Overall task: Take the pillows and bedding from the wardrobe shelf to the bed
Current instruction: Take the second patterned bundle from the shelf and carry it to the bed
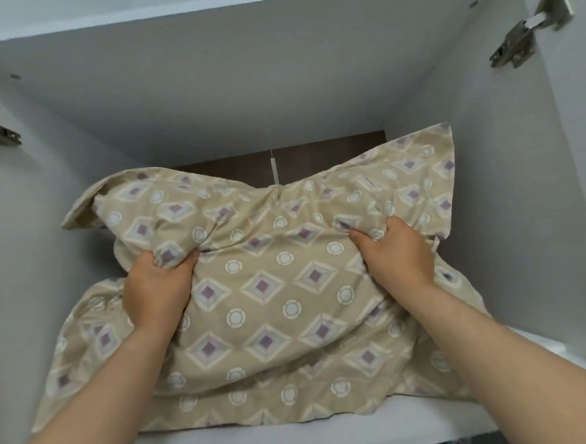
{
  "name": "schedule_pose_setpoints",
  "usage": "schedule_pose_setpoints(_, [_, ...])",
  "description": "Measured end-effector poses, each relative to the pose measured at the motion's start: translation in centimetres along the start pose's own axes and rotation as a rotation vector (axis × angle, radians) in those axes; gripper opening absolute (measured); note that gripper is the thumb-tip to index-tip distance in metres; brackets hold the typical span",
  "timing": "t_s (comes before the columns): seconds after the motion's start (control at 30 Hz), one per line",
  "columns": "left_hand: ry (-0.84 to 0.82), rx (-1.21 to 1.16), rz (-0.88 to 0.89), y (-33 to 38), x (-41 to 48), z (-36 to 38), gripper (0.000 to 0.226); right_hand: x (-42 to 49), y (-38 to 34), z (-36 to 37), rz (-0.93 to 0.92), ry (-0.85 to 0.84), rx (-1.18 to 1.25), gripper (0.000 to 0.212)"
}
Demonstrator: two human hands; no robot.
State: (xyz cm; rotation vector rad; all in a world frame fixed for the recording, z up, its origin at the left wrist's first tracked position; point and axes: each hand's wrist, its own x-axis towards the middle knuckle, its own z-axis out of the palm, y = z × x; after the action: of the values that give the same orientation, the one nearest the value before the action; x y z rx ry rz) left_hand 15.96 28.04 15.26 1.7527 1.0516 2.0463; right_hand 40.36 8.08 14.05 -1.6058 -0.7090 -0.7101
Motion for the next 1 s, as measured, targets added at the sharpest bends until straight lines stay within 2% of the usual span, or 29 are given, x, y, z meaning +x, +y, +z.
schedule_pose_setpoints(0.27, [0.008,-0.129,0.047,2.2,0.8,-4.9,0.047,-1.3,-5.4,-5.4,-0.030,0.074,-0.055,0.046])
schedule_pose_setpoints(0.57, [-0.091,-0.209,0.067,2.0,-4.1,-8.4,0.044,-8.2,-6.3,-12.6,0.004,0.139,-0.200,0.040])
schedule_pose_setpoints(0.8, [-0.273,-0.277,-0.045,1.5,-11.0,-8.7,0.046,-14.5,-5.1,-18.5,0.119,0.153,-0.350,0.046])
schedule_pose_setpoints(1.0, [-0.355,-0.259,-0.137,2.0,-15.9,-12.2,0.049,-19.8,-5.7,-23.6,0.151,0.147,-0.415,0.043])
